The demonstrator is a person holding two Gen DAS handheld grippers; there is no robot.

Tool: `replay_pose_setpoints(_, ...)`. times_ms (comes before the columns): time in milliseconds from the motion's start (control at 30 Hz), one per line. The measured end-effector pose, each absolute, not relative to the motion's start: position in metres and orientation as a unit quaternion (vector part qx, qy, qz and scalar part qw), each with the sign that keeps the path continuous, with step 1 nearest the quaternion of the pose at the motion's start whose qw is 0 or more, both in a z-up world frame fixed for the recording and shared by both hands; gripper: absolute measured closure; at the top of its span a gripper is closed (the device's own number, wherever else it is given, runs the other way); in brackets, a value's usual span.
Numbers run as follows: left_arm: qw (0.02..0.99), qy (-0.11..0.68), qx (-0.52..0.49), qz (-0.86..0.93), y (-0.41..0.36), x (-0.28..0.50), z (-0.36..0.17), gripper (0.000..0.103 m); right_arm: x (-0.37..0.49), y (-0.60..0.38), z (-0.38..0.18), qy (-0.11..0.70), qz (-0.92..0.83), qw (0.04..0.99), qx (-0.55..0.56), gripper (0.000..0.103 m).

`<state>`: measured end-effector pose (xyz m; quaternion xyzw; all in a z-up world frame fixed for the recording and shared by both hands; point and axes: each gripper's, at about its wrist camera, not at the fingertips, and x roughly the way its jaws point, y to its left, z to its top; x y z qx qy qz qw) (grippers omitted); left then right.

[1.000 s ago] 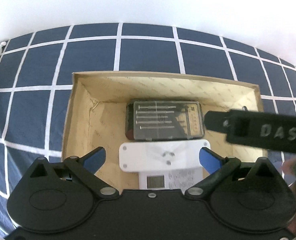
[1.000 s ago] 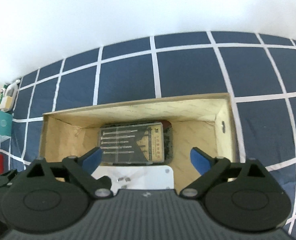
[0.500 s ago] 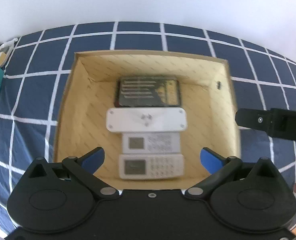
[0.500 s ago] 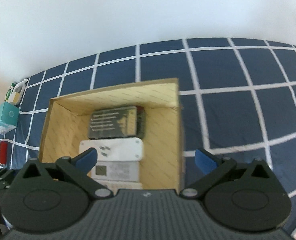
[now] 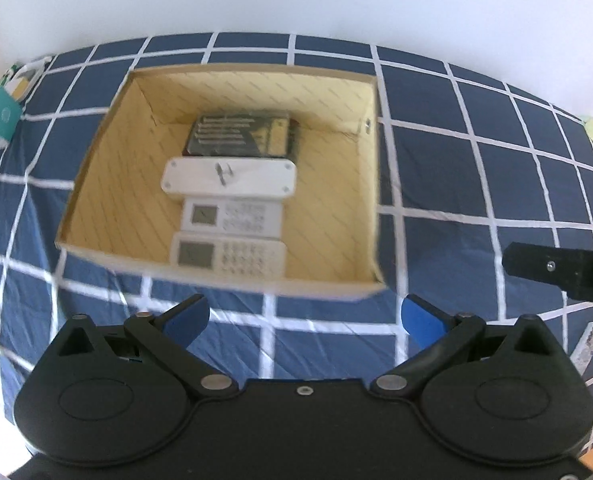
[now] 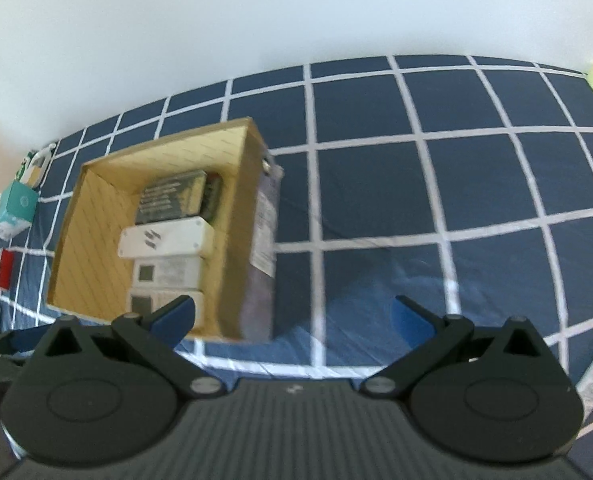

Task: Organize objects
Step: 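Raise the right tool up and away from the box, then move the right tool toward the white TV remote on the bed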

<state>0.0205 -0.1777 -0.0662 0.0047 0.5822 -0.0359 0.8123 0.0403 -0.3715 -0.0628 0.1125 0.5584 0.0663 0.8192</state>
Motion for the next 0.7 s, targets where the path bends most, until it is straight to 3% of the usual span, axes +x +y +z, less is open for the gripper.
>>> replay_pose_setpoints(700, 0.815, 0.576, -0.041, 0.049, -0.241, -0.063, -0.082, 0.0, -0.012, -0.456, -0.074, 0.585, 0.155, 0.794, 0.05, 0.0)
